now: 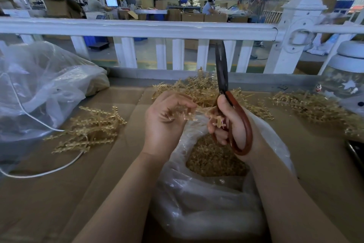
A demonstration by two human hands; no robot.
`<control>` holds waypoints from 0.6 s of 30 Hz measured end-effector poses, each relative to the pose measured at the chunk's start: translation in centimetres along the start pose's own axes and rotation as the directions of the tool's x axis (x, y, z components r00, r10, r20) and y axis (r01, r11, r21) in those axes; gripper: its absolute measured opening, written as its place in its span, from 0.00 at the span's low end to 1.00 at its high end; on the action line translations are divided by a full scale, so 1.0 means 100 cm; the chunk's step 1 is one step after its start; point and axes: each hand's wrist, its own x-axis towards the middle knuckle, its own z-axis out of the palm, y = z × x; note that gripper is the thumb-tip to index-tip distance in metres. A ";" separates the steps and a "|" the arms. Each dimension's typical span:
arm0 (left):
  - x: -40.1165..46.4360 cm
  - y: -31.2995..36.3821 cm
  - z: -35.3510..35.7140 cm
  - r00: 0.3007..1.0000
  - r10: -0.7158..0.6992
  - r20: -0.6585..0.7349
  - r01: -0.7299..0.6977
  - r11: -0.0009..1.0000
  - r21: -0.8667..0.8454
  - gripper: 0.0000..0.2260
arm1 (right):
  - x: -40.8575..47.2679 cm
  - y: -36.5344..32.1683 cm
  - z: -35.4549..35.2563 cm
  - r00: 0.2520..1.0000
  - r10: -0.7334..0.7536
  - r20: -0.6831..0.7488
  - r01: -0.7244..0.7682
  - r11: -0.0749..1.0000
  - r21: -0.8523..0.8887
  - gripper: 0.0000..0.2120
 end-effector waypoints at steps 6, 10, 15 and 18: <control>-0.001 0.002 0.003 0.991 -0.091 -0.100 0.101 0.990 0.097 0.22 | 0.001 -0.002 0.000 0.999 -0.026 0.027 0.029 0.993 -0.114 0.03; 0.004 0.005 0.000 0.786 -0.617 -0.042 0.594 0.772 -0.228 0.25 | 0.002 0.000 0.001 0.992 -0.085 -0.090 0.082 0.996 -0.042 0.05; 0.007 0.010 -0.005 0.486 -0.693 0.533 0.858 0.262 -0.441 0.37 | 0.003 -0.001 0.004 0.976 -0.091 -0.196 0.085 0.996 -0.040 0.04; 0.003 0.011 -0.001 0.474 -0.634 0.611 0.880 0.348 -0.322 0.23 | 0.003 -0.001 0.008 0.969 -0.129 -0.211 0.107 0.988 -0.113 0.05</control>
